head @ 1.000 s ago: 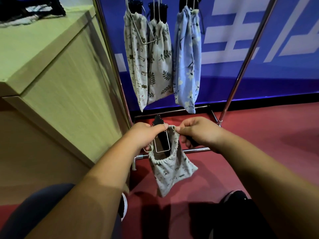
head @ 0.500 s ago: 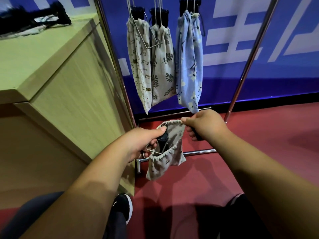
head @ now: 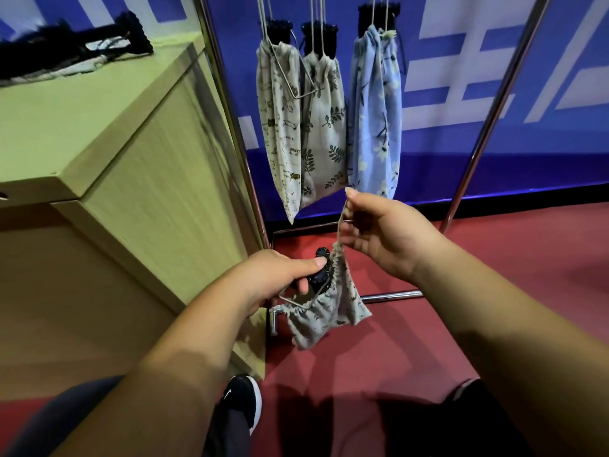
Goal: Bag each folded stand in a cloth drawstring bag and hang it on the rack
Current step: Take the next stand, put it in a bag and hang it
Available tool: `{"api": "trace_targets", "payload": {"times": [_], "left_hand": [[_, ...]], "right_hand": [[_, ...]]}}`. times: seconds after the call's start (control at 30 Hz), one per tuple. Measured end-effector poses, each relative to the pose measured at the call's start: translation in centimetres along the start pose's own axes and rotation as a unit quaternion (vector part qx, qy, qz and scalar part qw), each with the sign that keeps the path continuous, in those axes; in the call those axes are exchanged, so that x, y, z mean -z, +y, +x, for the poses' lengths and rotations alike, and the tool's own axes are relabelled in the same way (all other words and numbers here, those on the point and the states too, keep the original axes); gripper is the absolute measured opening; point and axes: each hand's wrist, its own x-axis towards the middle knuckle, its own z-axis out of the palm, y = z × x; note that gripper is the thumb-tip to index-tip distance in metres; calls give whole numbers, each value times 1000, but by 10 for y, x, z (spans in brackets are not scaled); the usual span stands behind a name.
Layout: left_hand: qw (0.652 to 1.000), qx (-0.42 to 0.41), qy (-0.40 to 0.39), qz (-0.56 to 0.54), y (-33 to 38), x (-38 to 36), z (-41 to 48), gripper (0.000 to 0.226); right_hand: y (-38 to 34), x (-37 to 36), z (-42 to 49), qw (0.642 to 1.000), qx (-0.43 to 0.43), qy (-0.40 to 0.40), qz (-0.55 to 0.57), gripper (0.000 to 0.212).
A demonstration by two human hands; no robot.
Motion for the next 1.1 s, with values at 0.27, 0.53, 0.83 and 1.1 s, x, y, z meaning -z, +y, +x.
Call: {"api": "trace_targets", "payload": {"times": [0.27,0.53,0.83,1.1], "left_hand": [[995,-53,78,-14,3,1,5,39],[979,-59,86,-175,9,-2,11,23],[929,-77,22,-362,13,-2,4,30],[947,-124,136,-263,11,-8,15,52]], "right_hand": [[5,-1,-1,1000,-6,-13,-10,26],[9,-2,-1,998,12,-6,-63,38],[14,1,1,998,66,3,-19,25],[8,-1,3,993,81,84,-11,39]]}}
